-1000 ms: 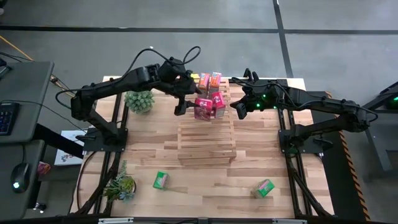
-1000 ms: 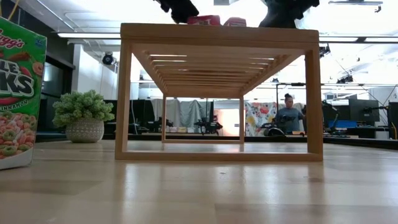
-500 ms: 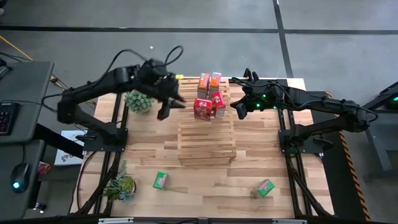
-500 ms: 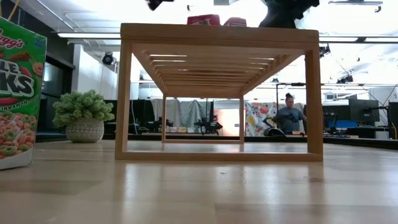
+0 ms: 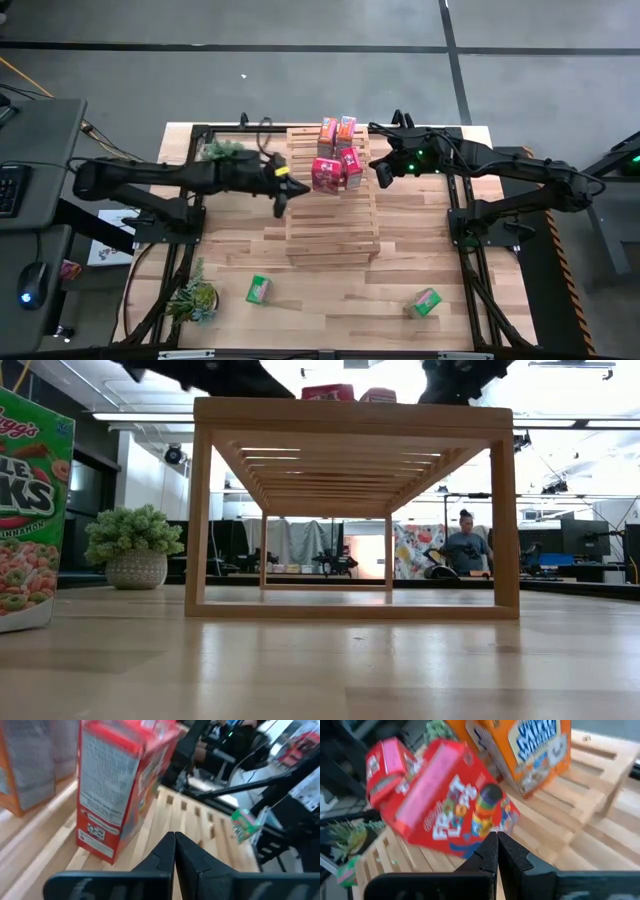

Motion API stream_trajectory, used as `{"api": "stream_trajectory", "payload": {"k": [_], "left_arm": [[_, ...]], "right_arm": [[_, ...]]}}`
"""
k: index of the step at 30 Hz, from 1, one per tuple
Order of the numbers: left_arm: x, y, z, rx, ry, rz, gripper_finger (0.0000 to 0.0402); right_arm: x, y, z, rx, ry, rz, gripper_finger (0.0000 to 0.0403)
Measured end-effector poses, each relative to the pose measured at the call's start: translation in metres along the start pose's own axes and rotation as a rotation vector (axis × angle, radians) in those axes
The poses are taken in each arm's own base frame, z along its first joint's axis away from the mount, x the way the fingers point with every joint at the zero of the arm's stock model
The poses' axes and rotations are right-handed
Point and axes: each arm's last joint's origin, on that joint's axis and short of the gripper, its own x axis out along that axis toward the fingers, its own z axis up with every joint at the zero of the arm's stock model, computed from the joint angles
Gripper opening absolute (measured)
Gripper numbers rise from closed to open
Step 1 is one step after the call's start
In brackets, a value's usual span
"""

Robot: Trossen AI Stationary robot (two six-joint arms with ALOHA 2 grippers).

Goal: Stack cereal on shelf
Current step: Put the red cereal box aligned with the other red cereal box on the shelf

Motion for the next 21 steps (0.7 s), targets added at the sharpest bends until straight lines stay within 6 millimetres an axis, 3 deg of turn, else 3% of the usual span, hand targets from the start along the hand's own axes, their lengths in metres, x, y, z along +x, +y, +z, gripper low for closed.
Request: {"api": "stream_trajectory", "payload": {"k": [8, 21], "left_arm": [[0.033, 0.012, -0.005, 0.009, 0.093, 0.1, 0.0], [0.035, 0.035, 0.002, 0.074, 0.089, 0.166, 0.0]], "right_arm": [[0.011, 0.0, 0.002, 0.009, 0.015, 0.024, 0.0], [0.021, 0.001, -0.001, 0.009, 0.078, 0.064, 0.0]]}}
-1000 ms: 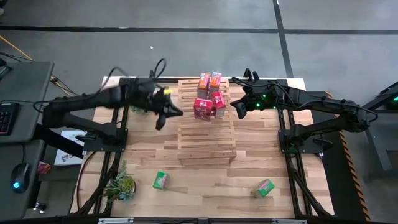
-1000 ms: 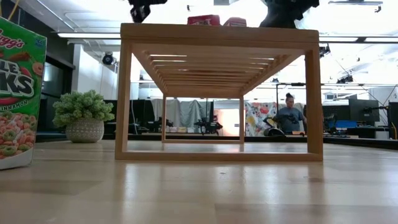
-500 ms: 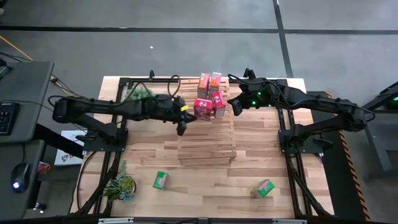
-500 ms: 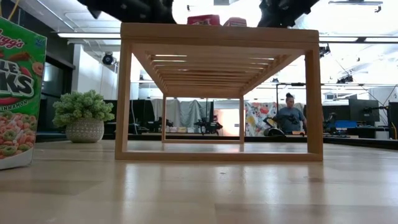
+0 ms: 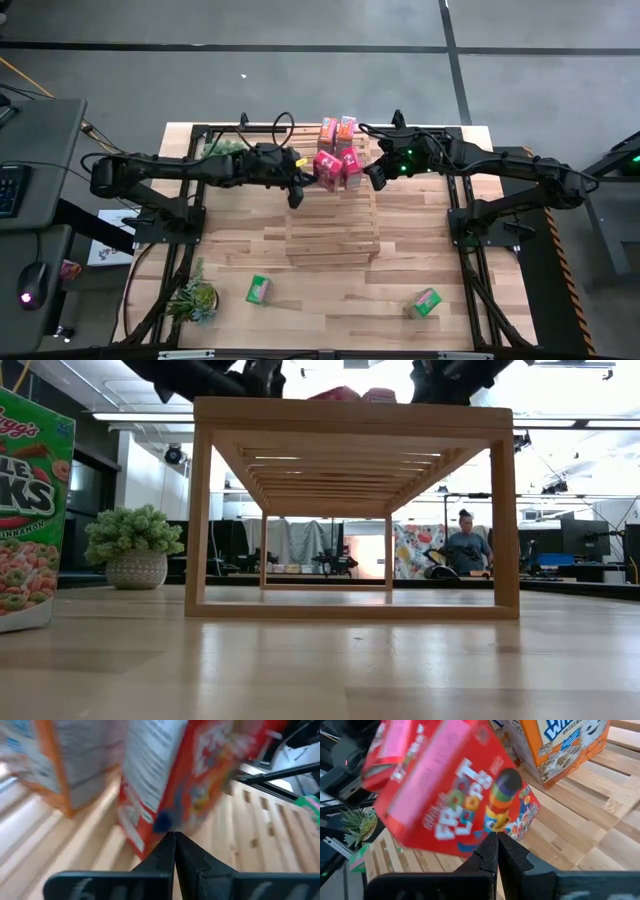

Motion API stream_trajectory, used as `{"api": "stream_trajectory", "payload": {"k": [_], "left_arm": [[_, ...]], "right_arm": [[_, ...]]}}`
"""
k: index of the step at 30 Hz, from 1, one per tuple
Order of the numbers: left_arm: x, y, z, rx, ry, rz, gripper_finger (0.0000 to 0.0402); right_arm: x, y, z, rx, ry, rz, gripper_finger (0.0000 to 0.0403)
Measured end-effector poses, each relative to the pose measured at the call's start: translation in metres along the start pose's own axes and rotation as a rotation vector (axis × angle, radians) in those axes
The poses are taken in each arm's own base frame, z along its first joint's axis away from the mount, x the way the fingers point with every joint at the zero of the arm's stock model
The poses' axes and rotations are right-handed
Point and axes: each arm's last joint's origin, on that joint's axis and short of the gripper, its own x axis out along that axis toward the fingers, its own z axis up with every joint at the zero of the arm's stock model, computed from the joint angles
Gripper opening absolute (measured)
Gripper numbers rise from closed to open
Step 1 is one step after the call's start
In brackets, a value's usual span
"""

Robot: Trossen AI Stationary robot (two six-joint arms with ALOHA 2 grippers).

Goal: Stack cereal on shelf
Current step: Put the red cereal box aligned with the other red cereal box on the shelf

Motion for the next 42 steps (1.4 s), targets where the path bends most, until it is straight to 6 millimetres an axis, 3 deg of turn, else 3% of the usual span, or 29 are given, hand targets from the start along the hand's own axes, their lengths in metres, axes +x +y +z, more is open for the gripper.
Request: {"api": "stream_trajectory", "payload": {"k": [14, 24, 35, 39, 42], "left_arm": [[-0.001, 0.016, 0.004, 0.151, -0.009, 0.049, 0.0], [-0.003, 0.035, 0.01, 0.165, -0.031, 0.107, 0.0], [0.001, 0.035, 0.022, 0.195, -0.165, 0.075, 0.0], [0.003, 0.036, 0.017, 0.16, -0.123, 0.072, 0.0], [-0.006, 0.036, 0.016, 0.129, -0.081, 0.08, 0.0]], "right_arm": [[0.0, 0.002, 0.0, -0.013, 0.015, 0.041, 0.0], [0.0, 0.005, 0.004, -0.044, -0.018, 0.093, 0.0], [0.0, 0.005, 0.005, -0.053, -0.029, 0.082, 0.0], [0.0, 0.005, 0.005, -0.076, -0.031, 0.077, 0.0], [0.0, 0.004, 0.005, -0.076, -0.036, 0.058, 0.0]]}}
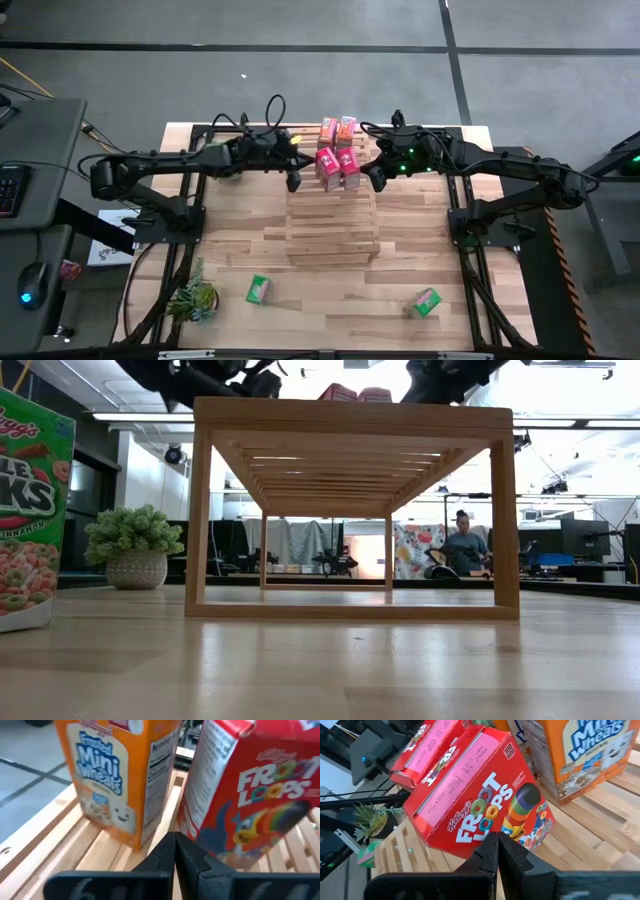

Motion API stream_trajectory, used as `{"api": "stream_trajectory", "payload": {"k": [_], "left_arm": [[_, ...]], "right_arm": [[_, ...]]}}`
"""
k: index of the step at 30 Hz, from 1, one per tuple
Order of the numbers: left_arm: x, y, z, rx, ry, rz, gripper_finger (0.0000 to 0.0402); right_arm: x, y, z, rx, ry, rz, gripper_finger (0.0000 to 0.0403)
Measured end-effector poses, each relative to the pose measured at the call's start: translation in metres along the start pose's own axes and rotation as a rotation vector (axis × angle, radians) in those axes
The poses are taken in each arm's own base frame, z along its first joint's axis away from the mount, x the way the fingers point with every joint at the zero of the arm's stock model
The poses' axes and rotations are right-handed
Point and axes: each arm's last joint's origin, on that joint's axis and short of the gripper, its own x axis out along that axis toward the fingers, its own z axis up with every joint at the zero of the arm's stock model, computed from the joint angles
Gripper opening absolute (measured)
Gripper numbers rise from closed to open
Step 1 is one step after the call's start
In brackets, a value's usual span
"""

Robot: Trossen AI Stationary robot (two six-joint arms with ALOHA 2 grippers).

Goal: Stack cereal on shelf
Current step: Put the red cereal box aligned with the other red cereal box on the shelf

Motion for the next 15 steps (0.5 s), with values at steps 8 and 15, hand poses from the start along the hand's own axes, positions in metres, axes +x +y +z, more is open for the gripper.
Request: {"api": "stream_trajectory", "payload": {"k": [8, 15], "left_arm": [[-0.041, 0.004, 0.009, -0.032, 0.016, 0.027, 0.0], [-0.049, -0.004, 0.004, -0.107, -0.093, -0.047, 0.0]], "right_arm": [[0.0, -0.001, 0.0, -0.007, -0.01, -0.026, 0.0], [0.0, -0.003, -0.004, -0.027, 0.028, -0.048, 0.0]]}}
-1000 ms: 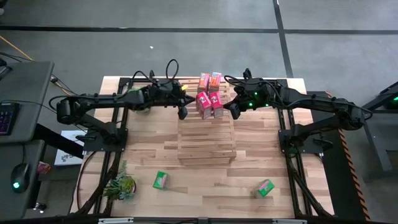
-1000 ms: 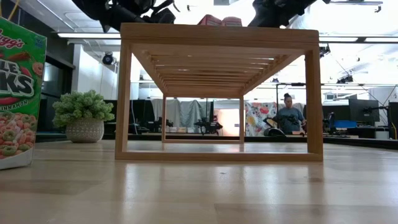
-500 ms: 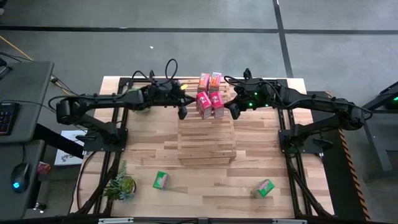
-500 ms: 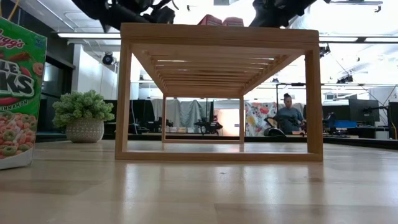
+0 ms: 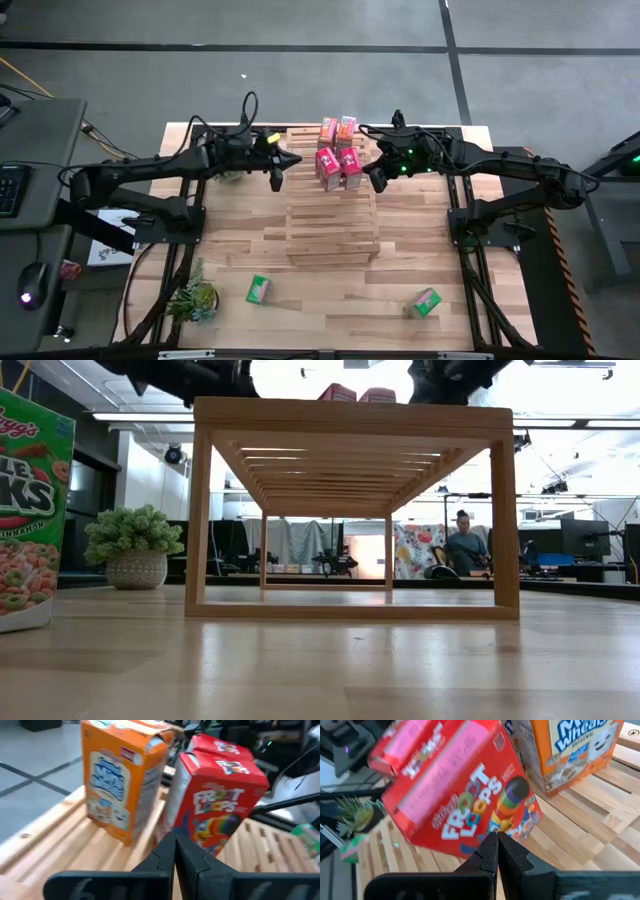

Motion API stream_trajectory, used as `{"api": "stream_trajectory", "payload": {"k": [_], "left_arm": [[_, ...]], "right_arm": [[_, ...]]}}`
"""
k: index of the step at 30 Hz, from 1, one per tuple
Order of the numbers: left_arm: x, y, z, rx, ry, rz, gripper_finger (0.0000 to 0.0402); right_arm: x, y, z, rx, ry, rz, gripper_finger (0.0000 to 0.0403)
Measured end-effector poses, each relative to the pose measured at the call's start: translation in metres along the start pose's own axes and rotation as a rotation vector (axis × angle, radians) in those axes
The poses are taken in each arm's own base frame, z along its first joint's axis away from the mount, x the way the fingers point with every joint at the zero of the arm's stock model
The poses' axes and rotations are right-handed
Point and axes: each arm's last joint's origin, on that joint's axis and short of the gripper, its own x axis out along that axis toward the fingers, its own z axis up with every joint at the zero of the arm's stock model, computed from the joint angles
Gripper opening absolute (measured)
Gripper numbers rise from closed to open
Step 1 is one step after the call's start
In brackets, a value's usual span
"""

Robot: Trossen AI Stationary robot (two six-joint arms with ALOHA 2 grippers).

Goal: Stack cereal on shelf
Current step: Put the red cereal box aligned with the other red cereal box on the shelf

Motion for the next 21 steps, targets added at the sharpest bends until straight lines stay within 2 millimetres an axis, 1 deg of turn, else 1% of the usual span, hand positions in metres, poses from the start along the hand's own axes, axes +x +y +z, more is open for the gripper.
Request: {"api": "stream_trajectory", "payload": {"k": [2, 5, 7, 13, 21], "left_arm": [[0.003, -0.003, -0.007, -0.028, -0.01, -0.021, 0.0], [0.009, -0.006, -0.02, -0.066, 0.013, -0.043, 0.0], [0.012, -0.01, -0.025, -0.086, 0.025, -0.052, 0.0], [0.019, -0.016, -0.027, -0.112, 0.008, -0.057, 0.0], [0.022, -0.014, -0.027, -0.113, 0.0, -0.05, 0.0]], "right_arm": [[0.0, -0.001, -0.002, -0.017, 0.02, -0.011, 0.0], [0.0, -0.002, -0.004, -0.038, 0.046, -0.024, 0.0], [0.0, -0.003, -0.006, -0.045, 0.06, -0.031, 0.0], [0.0, -0.004, -0.008, -0.106, 0.092, -0.018, 0.0], [-0.001, -0.006, -0.012, -0.131, 0.135, -0.038, 0.0]]}}
